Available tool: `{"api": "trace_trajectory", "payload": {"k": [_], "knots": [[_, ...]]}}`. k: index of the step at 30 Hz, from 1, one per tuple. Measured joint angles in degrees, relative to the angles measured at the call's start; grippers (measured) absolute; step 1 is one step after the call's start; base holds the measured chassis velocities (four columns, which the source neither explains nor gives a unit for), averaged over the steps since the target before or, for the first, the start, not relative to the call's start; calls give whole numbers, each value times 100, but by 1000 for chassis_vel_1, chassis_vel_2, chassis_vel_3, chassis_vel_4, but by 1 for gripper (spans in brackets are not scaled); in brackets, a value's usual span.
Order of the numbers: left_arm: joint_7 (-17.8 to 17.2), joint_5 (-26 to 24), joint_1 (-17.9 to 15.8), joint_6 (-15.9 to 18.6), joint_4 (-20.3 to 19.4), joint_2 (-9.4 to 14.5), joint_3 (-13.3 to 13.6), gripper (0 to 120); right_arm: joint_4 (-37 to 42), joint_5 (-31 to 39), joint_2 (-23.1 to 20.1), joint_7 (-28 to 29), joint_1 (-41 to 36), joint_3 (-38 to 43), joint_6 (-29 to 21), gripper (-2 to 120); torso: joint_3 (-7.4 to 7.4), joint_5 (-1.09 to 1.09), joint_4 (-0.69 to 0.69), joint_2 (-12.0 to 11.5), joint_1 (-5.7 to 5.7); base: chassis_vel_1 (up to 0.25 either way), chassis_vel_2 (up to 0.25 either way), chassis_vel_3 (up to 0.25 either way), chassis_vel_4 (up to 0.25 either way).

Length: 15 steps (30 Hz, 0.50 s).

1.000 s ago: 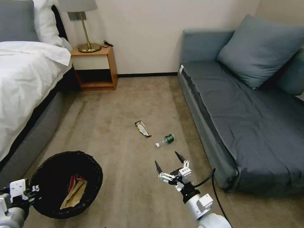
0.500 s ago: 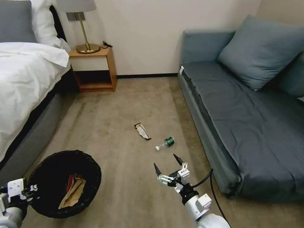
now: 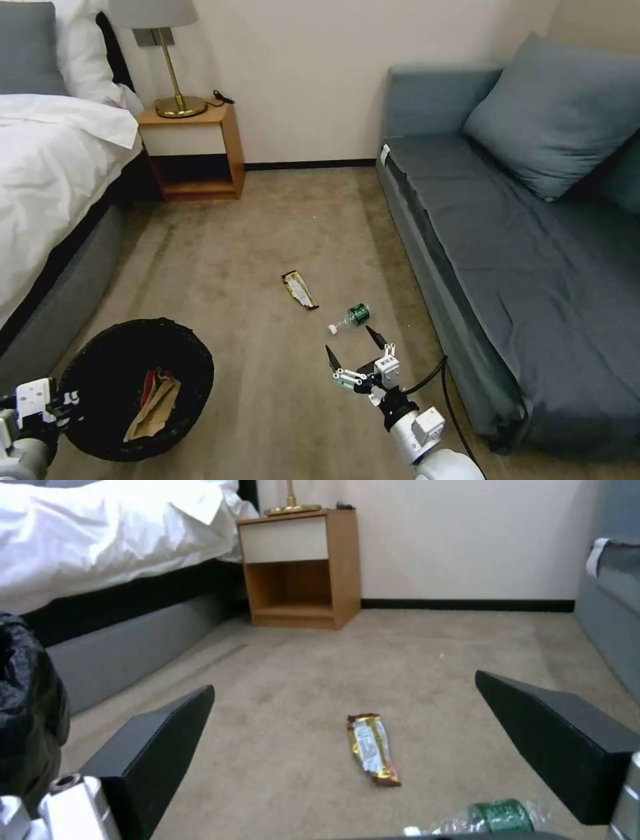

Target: Pick up the trash bin, then pick up the garbage on the floor and place it into the trash bin.

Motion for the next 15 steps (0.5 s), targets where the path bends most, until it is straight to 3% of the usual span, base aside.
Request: {"api": "trace_trajectory", "payload": {"k": [15], "knots": [[0,-6,-58,0,71,49,-2,3,-231,-35,28,8,28,5,-33,100,0,0,-1,0,0,-146,151,155,-159]]}}
